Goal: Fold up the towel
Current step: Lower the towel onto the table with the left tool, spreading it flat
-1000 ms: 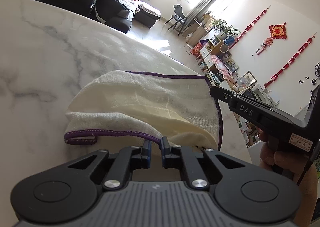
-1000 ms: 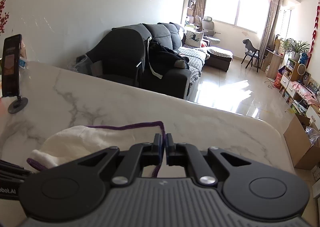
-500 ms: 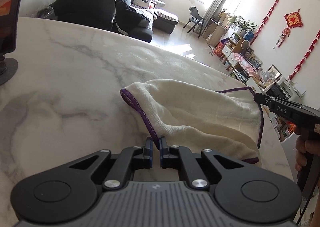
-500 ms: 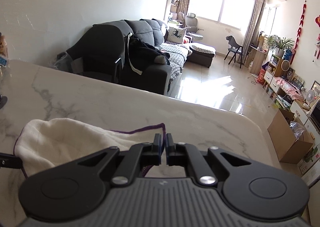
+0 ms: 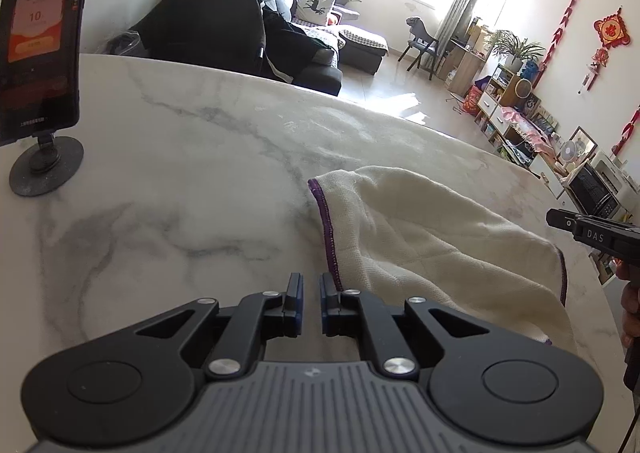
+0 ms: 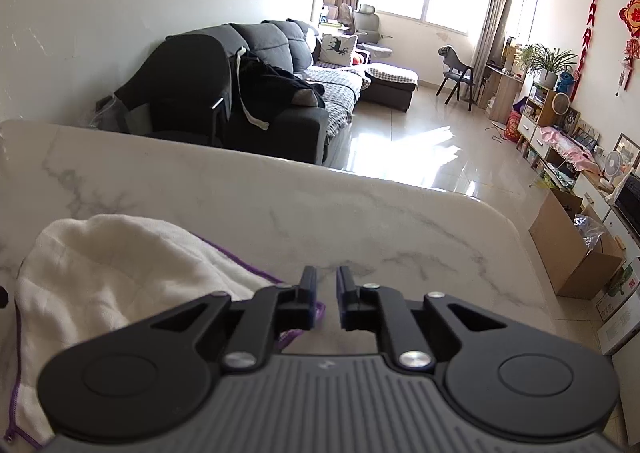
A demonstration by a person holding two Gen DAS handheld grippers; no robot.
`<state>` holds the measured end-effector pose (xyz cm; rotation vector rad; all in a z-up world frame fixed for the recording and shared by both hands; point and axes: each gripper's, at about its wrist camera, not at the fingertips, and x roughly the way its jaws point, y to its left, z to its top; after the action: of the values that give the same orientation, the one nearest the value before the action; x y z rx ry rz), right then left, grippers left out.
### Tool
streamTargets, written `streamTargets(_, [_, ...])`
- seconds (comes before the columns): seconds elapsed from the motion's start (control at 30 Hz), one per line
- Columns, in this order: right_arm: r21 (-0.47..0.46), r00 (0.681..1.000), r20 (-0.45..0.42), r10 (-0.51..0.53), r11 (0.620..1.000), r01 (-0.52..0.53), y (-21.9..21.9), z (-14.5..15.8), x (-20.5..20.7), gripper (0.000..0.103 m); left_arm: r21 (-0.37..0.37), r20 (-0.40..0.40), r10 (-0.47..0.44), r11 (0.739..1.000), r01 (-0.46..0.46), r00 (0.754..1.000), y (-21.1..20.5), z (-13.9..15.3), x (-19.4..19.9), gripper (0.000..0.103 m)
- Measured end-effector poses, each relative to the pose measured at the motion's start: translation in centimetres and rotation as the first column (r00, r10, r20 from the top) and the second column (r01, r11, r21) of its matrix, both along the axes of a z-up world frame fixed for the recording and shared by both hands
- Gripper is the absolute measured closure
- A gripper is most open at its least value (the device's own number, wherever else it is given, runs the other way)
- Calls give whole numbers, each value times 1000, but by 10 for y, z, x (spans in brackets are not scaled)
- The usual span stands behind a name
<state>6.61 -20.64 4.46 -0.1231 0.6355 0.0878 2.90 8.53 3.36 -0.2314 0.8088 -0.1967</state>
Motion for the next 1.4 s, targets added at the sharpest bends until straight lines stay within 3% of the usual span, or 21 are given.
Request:
streamTargets(0.03, [2, 1000, -3, 0, 1000, 0, 0, 0, 0, 77, -3, 1, -11, 1000, 11, 1000, -1, 1, -1, 78])
streamTargets(0.1, [6, 1000, -10, -1, 1000, 1, 0, -1, -1, 66, -2, 7, -31, 1000, 31, 1000, -5, 5, -5, 52])
streamTargets(0.2, [11, 1000, -20, -3, 1000, 3, 0, -2, -2, 58, 32, 31, -71, 997, 70, 997, -14, 10, -11, 50])
streamTargets(0.4, [22, 999, -41, -5, 1000, 6, -1, -3, -5, 58, 91, 77, -236, 969, 229, 969, -40, 14, -25, 50])
streamTargets(0.53, [29, 999, -54, -7, 1000, 8, -1, -4, -6, 58, 165, 85, -364, 923, 347, 927, -64, 11, -37, 50])
streamTargets(0.73, [40, 997, -74, -9, 999, 12, -2, -6, -9, 58, 298, 80, -536, 817, 493, 840, -103, -3, -51, 50])
streamTargets(0.83, [45, 996, -85, -10, 999, 14, -2, -7, -10, 58, 329, 77, -583, 781, 531, 809, -119, -10, -54, 50])
streamTargets(1.03, [56, 994, -105, -11, 998, 17, -2, -8, -12, 58, 344, 61, -633, 739, 579, 772, -140, -19, -52, 57])
streamTargets(1.13, [61, 993, -115, -12, 998, 19, -2, -9, -14, 59, 351, 46, -631, 736, 579, 775, -146, -25, -49, 69])
streamTargets(1.2, [65, 992, -122, -13, 998, 21, -2, -10, -14, 64, 352, 35, -625, 738, 575, 780, -147, -28, -46, 86])
streamTargets(1.27, [68, 992, -128, -13, 997, 22, -3, -10, -15, 68, 347, 32, -615, 746, 569, 788, -143, -29, -45, 93])
streamTargets(1.3, [70, 991, -132, -13, 997, 23, -3, -10, -16, 75, 343, 30, -609, 751, 564, 792, -140, -30, -44, 95])
streamTargets(1.4, [75, 990, -142, -14, 997, 25, -3, -11, -17, 86, 334, 27, -586, 769, 545, 810, -130, -29, -44, 99])
